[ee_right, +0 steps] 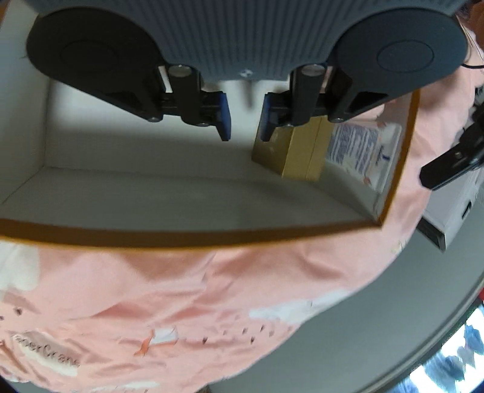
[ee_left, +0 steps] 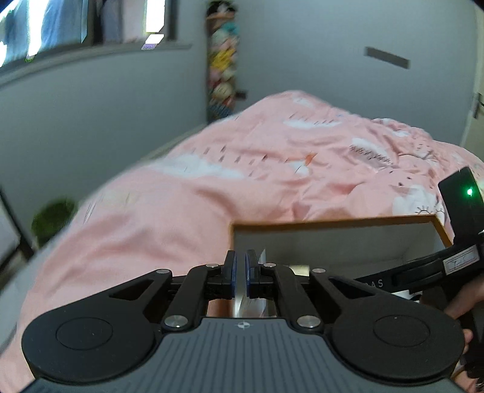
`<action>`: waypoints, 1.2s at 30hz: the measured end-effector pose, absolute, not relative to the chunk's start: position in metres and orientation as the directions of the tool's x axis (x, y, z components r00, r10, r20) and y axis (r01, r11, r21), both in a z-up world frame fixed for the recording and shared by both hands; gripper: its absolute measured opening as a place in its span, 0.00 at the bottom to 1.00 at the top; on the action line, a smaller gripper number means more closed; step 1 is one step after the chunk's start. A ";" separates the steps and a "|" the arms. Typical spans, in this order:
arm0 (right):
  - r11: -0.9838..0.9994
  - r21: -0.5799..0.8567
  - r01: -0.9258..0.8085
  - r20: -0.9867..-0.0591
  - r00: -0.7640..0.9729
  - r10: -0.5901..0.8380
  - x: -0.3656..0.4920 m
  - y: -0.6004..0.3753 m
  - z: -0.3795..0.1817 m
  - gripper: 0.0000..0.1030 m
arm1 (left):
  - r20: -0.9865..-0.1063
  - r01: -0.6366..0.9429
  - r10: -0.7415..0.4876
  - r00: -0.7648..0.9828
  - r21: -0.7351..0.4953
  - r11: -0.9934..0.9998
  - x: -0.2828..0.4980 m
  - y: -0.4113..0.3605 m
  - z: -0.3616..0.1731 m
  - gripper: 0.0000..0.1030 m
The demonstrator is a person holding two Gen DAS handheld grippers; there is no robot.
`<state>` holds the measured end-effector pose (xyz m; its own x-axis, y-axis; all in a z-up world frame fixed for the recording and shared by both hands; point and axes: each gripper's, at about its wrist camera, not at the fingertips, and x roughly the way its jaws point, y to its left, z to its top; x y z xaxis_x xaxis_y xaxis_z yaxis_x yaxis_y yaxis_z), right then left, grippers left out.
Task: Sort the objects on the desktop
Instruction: 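Lower the lotion tube and gold box into the shoebox and open both tools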
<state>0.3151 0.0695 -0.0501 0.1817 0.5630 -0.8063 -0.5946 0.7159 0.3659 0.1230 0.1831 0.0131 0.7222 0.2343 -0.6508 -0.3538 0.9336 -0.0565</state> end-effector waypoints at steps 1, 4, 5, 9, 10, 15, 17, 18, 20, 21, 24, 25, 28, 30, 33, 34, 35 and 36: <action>0.713 0.373 -0.594 -0.813 0.161 0.559 0.315 0.073 -0.053 0.20 | -0.672 -0.368 0.222 0.706 -0.082 0.926 0.120 0.188 0.011 0.05; 0.705 0.380 -0.599 -0.820 0.135 0.556 0.314 0.082 -0.059 0.18 | -0.711 -0.370 0.164 0.683 -0.144 0.918 0.115 0.195 0.004 0.05; 0.706 0.376 -0.601 -0.821 0.137 0.554 0.314 0.085 -0.060 0.18 | -0.720 -0.370 0.159 0.676 -0.145 0.918 0.115 0.195 0.002 0.05; 0.690 0.388 -0.611 -0.815 0.122 0.566 0.314 0.093 -0.063 0.15 | -0.729 -0.370 0.158 0.666 -0.139 0.919 0.114 0.194 -0.004 0.05; 0.687 0.389 -0.614 -0.812 0.123 0.570 0.314 0.095 -0.063 0.13 | -0.729 -0.372 0.158 0.666 -0.141 0.917 0.112 0.194 -0.004 0.05; 0.681 0.389 -0.620 -0.805 0.131 0.578 0.315 0.100 -0.065 0.06 | -0.728 -0.369 0.160 0.666 -0.136 0.919 0.112 0.194 -0.004 0.05; 0.682 0.387 -0.620 -0.809 0.126 0.574 0.306 0.097 -0.064 0.06 | -0.724 -0.364 0.164 0.670 -0.128 0.922 0.110 0.192 -0.004 0.05; 0.684 0.388 -0.618 -0.809 0.127 0.574 0.305 0.096 -0.064 0.06 | -0.721 -0.363 0.167 0.673 -0.124 0.924 0.109 0.191 -0.004 0.05; 0.693 0.379 -0.614 -0.807 0.148 0.572 0.303 0.091 -0.061 0.07 | -0.716 -0.363 0.173 0.676 -0.119 0.924 0.105 0.188 -0.001 0.06; 0.697 0.368 -0.615 -0.805 0.164 0.570 0.302 0.088 -0.058 0.08 | -0.714 -0.363 0.175 0.678 -0.117 0.925 0.103 0.186 0.001 0.06; 0.698 0.354 -0.623 -0.790 0.201 0.580 0.295 0.076 -0.044 0.08 | -0.705 -0.354 0.178 0.686 -0.110 0.929 0.097 0.180 0.007 0.06; 0.695 0.353 -0.627 -0.781 0.211 0.587 0.292 0.071 -0.038 0.08 | -0.701 -0.349 0.177 0.691 -0.109 0.931 0.094 0.177 0.011 0.06; 0.672 0.362 -0.646 -0.746 0.231 0.625 0.278 0.051 -0.017 0.08 | -0.683 -0.322 0.157 0.713 -0.121 0.939 0.084 0.167 0.022 0.07; 0.633 0.377 -0.676 -0.707 0.231 0.668 0.263 0.038 -0.002 0.08 | -0.673 -0.302 0.144 0.726 -0.123 0.945 0.076 0.159 0.030 0.09; 0.584 0.390 -0.712 -0.657 0.229 0.718 0.238 0.017 0.015 0.08 | -0.656 -0.260 0.118 0.745 -0.123 0.958 0.064 0.144 0.041 0.14; 0.575 0.389 -0.720 -0.644 0.234 0.729 0.229 0.009 0.020 0.08 | -0.657 -0.246 0.105 0.747 -0.125 0.961 0.060 0.139 0.044 0.18; 0.573 0.382 -0.725 -0.637 0.243 0.732 0.219 0.001 0.024 0.09 | -0.658 -0.233 0.091 0.747 -0.130 0.964 0.056 0.134 0.047 0.20; 0.571 0.375 -0.730 -0.632 0.250 0.734 0.210 -0.006 0.027 0.09 | -0.661 -0.220 0.078 0.747 -0.134 0.966 0.052 0.129 0.048 0.21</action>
